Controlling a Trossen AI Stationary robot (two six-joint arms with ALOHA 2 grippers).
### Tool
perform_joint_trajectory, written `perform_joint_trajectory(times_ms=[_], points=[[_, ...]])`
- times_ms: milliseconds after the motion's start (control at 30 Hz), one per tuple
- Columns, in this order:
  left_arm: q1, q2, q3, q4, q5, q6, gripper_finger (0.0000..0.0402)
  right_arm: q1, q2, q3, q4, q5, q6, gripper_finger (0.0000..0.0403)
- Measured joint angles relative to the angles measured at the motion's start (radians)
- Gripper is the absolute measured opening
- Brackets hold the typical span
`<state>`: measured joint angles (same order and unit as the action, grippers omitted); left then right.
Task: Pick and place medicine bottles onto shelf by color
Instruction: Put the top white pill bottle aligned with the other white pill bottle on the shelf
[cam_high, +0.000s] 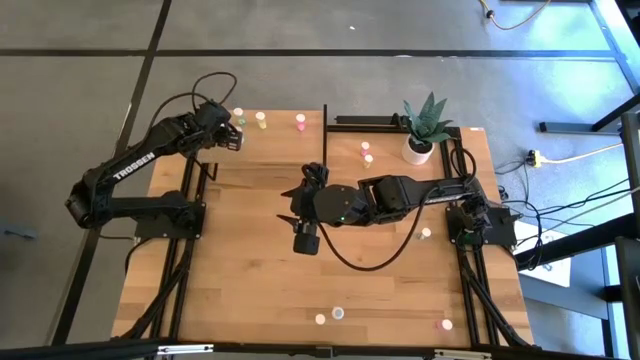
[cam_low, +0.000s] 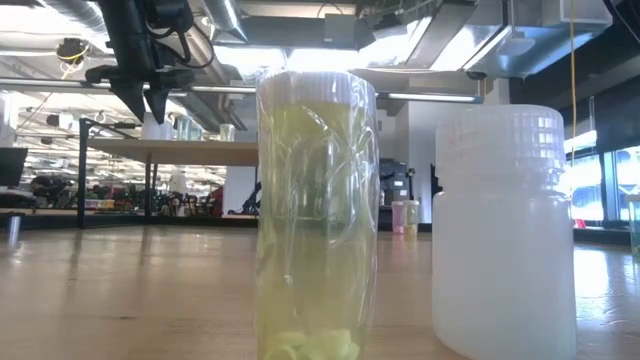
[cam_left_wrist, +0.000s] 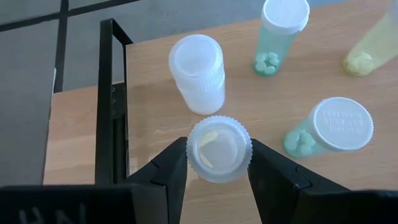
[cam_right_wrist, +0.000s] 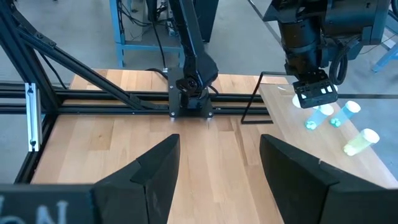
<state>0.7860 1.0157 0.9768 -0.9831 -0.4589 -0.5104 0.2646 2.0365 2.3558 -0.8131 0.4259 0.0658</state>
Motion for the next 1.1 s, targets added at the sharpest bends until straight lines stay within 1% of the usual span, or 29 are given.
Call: perform_joint_trajectory(times_ms=[233, 433, 633, 867, 1100], points=[[0.0, 0.0, 0.0, 0.005, 0.0, 0.008, 0.0138, 0.0, 0.0, 0.0, 0.0, 0.0, 0.0, 0.0223], [0.0, 0.0, 0.0, 0.006, 0.023, 0.023, 0.014, 0.0, 0.0, 0.0, 0.0, 0.0, 0.0, 0.0223], [0.0, 0.0, 0.0, 0.006, 0.025, 0.024, 0.0128, 0.0, 0.0, 0.0, 0.0, 0.0, 0.0, 0.0223], [0.0, 0.0, 0.0, 0.006, 0.025, 0.023, 0.014, 0.0, 0.0, 0.0, 0.0, 0.0, 0.002, 0.0223], [0.0, 0.0, 0.0, 0.006, 0.025, 0.022, 0.0142, -0.001, 0.0, 0.0, 0.0, 0.003, 0.0, 0.0223]])
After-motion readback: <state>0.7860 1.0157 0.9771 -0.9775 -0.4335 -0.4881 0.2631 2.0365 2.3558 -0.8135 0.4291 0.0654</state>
